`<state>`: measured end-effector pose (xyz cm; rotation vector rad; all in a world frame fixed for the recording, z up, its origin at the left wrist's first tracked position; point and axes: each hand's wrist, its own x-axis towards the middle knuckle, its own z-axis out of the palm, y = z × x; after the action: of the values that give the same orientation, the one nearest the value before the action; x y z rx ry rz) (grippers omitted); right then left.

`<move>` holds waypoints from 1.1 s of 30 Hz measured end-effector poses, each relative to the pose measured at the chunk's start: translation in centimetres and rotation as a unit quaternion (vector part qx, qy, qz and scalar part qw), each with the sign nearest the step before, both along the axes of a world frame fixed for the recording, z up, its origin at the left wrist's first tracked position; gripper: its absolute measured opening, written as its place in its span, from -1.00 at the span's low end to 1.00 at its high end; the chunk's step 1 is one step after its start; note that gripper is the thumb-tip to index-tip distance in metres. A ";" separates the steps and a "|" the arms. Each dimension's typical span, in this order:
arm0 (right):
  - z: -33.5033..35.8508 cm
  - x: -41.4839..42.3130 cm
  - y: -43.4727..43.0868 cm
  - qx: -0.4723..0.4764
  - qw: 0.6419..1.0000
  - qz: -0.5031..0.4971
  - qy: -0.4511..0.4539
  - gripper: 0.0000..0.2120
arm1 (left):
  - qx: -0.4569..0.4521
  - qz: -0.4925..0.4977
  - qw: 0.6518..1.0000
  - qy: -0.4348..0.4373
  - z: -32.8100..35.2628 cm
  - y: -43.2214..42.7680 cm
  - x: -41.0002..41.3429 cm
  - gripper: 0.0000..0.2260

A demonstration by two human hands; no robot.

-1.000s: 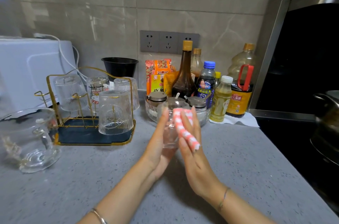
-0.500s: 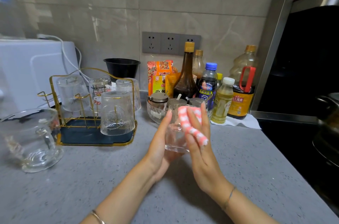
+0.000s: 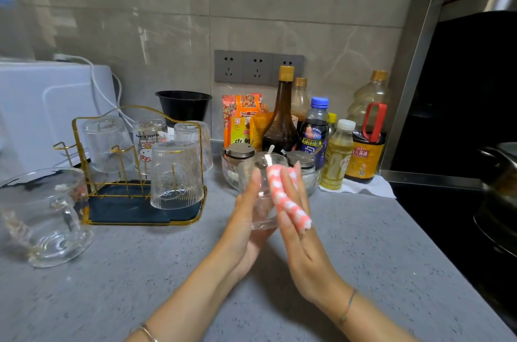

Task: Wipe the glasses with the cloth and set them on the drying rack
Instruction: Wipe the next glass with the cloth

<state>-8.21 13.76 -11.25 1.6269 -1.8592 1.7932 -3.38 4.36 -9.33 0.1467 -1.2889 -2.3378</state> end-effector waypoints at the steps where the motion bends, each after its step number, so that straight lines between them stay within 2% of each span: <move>1: -0.1 0.3 0.0 0.010 1.000 0.016 -0.003 -0.44 | 0.011 0.001 1.000 0.005 0.1 -0.3 0.0 -0.40; 4: -0.3 0.7 0.1 0.037 0.999 0.028 0.021 -0.49 | 0.026 0.005 1.000 -0.006 0.1 -1.1 0.2 -0.43; 8: -0.3 0.4 0.2 0.047 0.998 -0.002 0.046 -0.49 | -0.011 -0.004 1.000 -0.023 0.7 -0.7 0.4 -0.43; 12: 0.2 -0.5 0.1 0.007 0.999 -0.031 -0.004 -0.37 | -0.049 -0.019 0.997 -0.049 0.6 -0.3 0.2 -0.44; 16: 1.6 -1.5 0.7 -0.055 0.993 -0.010 -0.105 -0.51 | -0.068 -0.083 0.992 -0.070 0.0 0.1 0.1 -0.48; 19: 2.1 -1.7 0.8 -0.075 0.985 0.021 -0.151 -0.65 | -0.040 -0.110 0.991 -0.057 -0.3 0.2 0.2 -0.47; 22: 1.4 -1.4 0.4 -0.057 0.992 0.012 -0.115 -0.58 | -0.052 -0.094 0.994 -0.023 -0.4 0.7 0.0 -0.47; 25: 0.7 -1.3 0.2 -0.035 0.996 -0.002 -0.076 -0.48 | -0.020 -0.043 0.999 -0.008 -0.6 0.5 -0.4 -0.17; 26: 0.6 -1.2 0.2 -0.027 0.998 -0.002 -0.064 -0.46 | -0.008 -0.032 0.999 -0.002 -0.5 0.4 -0.4 -0.15; 30: 0.0 -0.1 0.0 0.034 0.999 0.028 -0.028 -0.41 | 0.031 0.004 0.999 0.020 0.2 -0.3 -0.1 -0.44; 33: -0.3 0.4 0.0 0.065 0.997 0.043 0.008 -0.40 | 0.049 0.023 0.998 0.010 0.1 -0.9 0.1 -0.47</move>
<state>-7.84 13.77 -11.56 1.7855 -1.9669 1.7172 -3.23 3.42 -9.20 0.1808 -1.1499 -2.3579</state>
